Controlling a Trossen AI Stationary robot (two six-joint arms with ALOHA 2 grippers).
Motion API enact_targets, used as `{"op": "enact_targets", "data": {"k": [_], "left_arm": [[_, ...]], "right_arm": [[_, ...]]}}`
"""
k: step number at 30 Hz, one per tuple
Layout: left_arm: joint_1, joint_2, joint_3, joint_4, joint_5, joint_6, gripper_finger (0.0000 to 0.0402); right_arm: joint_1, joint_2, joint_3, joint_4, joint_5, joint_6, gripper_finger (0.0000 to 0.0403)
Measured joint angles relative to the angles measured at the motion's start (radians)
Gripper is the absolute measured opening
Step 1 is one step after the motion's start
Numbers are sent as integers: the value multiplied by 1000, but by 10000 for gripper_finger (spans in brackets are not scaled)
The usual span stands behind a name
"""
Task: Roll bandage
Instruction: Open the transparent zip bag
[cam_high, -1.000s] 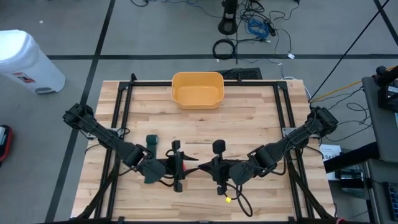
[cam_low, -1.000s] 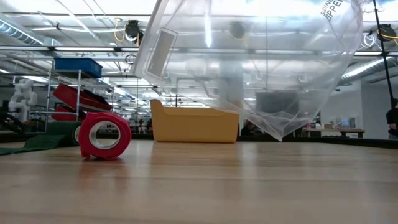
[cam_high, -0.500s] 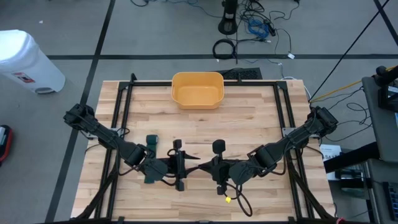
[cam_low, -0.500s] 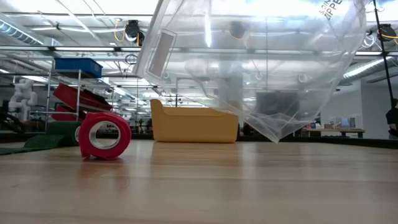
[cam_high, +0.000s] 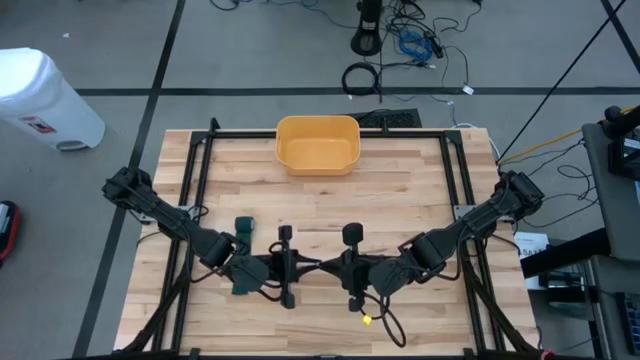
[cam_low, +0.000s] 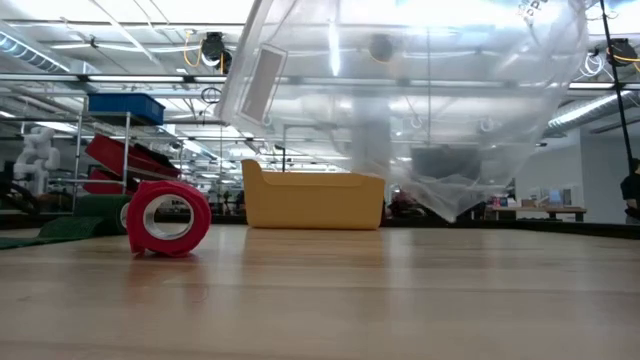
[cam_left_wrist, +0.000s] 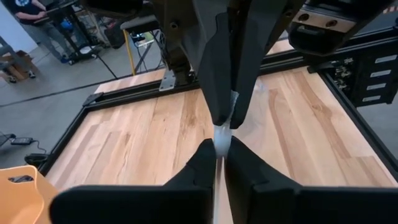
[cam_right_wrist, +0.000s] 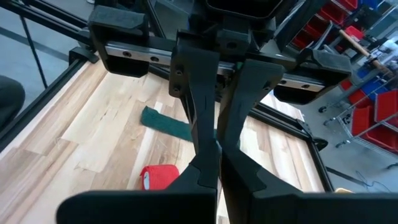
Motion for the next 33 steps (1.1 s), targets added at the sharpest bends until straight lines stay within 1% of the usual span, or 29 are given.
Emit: {"op": "enact_targets", "data": {"k": [2, 5, 17, 27, 33], "left_arm": [[1, 0, 0, 3, 1, 0, 28], [0, 0, 0, 4, 1, 0, 34], [-5, 0, 1, -14, -2, -1, 37], [-6, 0, 1, -46, 18, -7, 37], [-6, 0, 1, -53, 23, -7, 37]], "right_arm": [[6, -2, 0, -3, 11, -5, 0], [11, -3, 0, -1, 11, -8, 0], [15, -4, 0, -10, 23, -8, 0], [17, -4, 0, -14, 23, -8, 0], [34, -25, -1, -21, 26, -8, 0]]}}
